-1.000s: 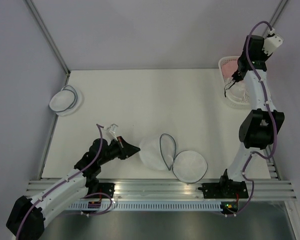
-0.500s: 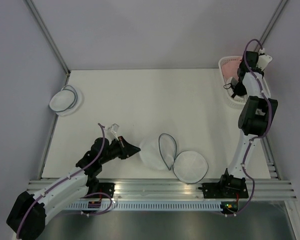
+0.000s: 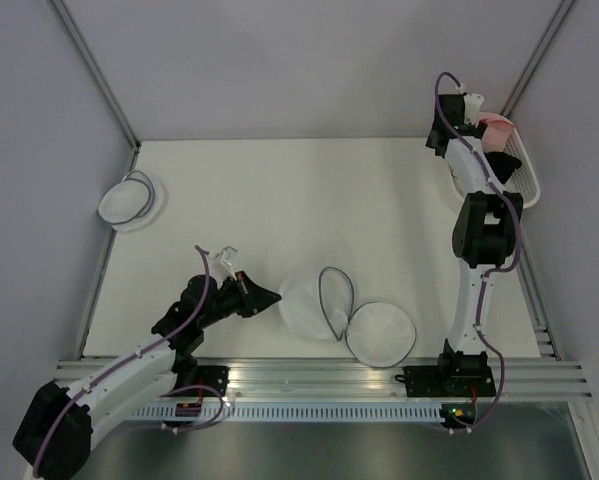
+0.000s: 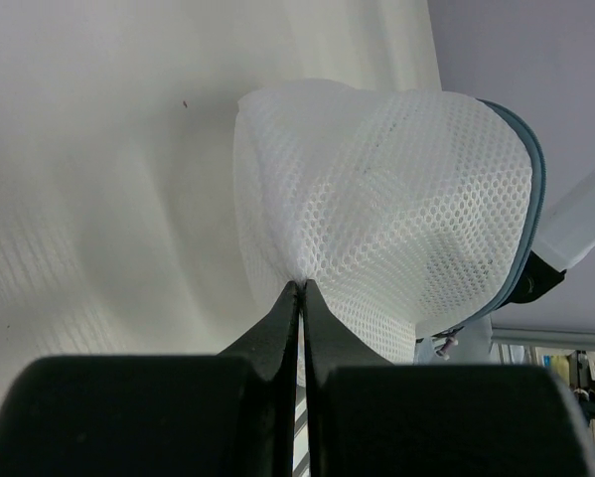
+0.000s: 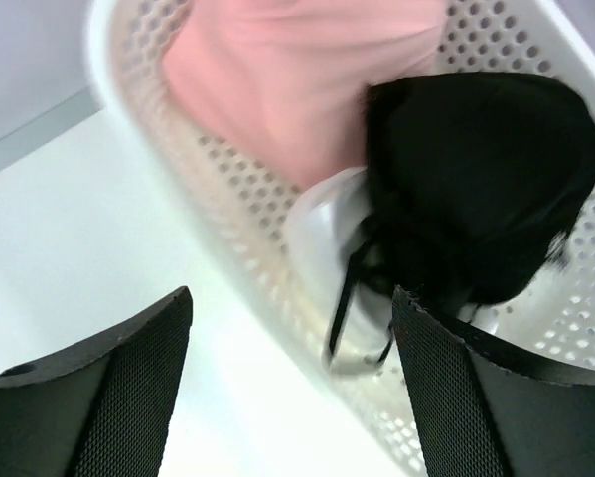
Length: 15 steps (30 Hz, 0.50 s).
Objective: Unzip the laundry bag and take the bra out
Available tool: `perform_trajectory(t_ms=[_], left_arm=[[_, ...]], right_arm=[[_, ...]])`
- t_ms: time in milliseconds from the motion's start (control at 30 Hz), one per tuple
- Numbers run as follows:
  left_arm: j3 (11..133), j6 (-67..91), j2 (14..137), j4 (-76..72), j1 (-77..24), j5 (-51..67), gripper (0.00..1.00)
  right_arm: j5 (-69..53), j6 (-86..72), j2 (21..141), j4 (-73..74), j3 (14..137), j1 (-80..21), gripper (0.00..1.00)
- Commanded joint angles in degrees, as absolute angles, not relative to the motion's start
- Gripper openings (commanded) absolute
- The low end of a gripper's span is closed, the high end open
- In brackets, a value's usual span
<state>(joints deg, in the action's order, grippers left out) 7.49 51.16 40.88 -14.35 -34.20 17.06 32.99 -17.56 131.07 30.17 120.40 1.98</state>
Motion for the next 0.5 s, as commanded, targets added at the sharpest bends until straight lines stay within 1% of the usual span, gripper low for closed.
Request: perform_trajectory(t_ms=[0,33,100,133,200,267,367,400,467], left_arm=[[7.21,52.2,39.2,-16.79,-33.84,17.67,0.02],[7.21,52.29,38.59,-16.7,-33.92,17.41,0.02],[7.03,52.29,37.97,-16.18,-33.84,17.23,0.02],[7.03,52.47,37.71,-16.0,-33.92,16.88,0.02],[6.59,52.82,36.39,-15.65,-33.84,16.61,0.02],[6.33,53.52,34.47,-14.68,-33.92,15.13,0.02],[6.07,54.31,30.08,-10.38,-33.84,13.19,0.02],[5.72,54.66,28.14,-8.63,-33.84,12.31,0.02],[5.01,55.72,24.54,-3.54,-33.84,9.33,0.02]], right_arm=[[35.33,-17.14,121.05,28.14,114.73,1.15,0.86],[36.2,-17.23,116.94,27.78,113.04,0.27,0.86],[39.19,-18.19,112.87,28.73,109.71,-2.09,0.86],[39.72,-18.98,108.5,29.44,105.86,-3.68,0.86],[40.95,-23.35,103.73,31.98,100.75,-5.27,0.86],[40.6,-27.57,95.14,34.44,89.62,-7.81,0.85],[40.43,-30.75,89.32,35.68,80.36,-13.26,0.84],[39.56,-33.55,85.56,36.03,73.89,-14.92,0.84],[37.19,-34.53,81.93,34.64,67.36,-20.11,0.83]])
